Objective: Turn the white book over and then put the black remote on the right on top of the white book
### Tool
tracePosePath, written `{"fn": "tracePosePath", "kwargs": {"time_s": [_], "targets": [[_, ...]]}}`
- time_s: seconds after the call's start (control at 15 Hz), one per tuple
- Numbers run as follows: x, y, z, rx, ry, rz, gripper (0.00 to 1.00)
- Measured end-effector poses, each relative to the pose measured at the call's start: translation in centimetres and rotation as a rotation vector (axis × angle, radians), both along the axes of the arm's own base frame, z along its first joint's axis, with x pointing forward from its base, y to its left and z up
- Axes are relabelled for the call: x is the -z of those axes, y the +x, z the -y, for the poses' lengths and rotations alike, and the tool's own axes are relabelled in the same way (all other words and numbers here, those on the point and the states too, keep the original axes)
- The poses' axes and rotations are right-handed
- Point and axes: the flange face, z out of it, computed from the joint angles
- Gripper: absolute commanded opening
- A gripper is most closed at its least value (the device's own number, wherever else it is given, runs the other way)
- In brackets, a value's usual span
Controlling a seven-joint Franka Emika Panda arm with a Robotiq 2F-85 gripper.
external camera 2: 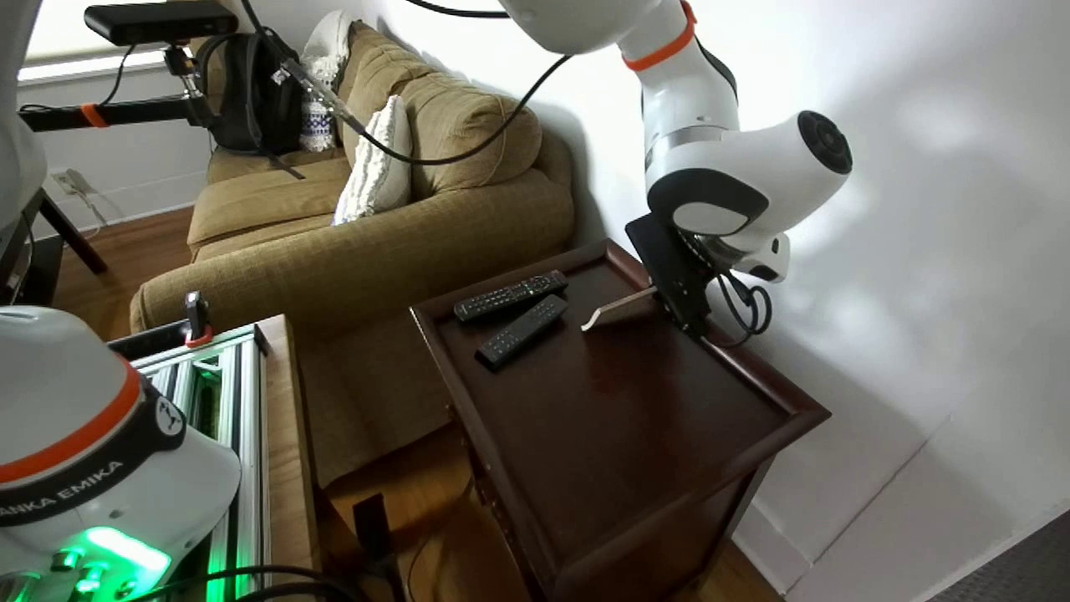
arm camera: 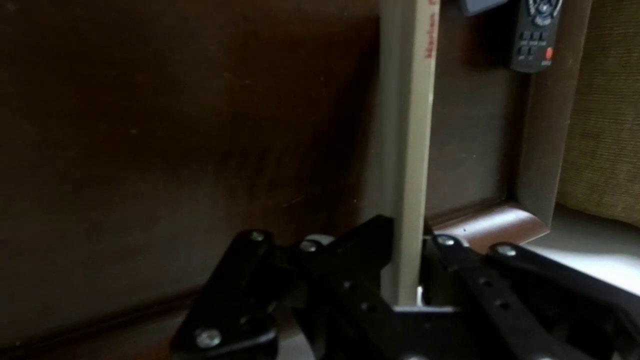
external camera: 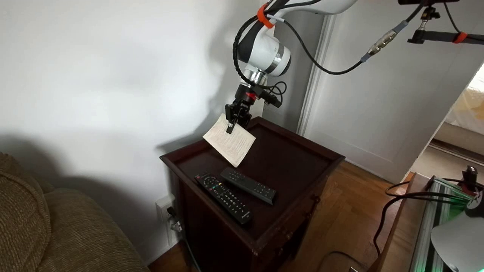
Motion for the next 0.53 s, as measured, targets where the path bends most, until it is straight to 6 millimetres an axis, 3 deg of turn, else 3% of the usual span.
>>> {"fn": "tracePosePath", "kwargs": {"time_s": [0.53], "targets": [[-6.2, -3.2, -3.5, 0.122, -0.315, -0.121, 0.03]]}}
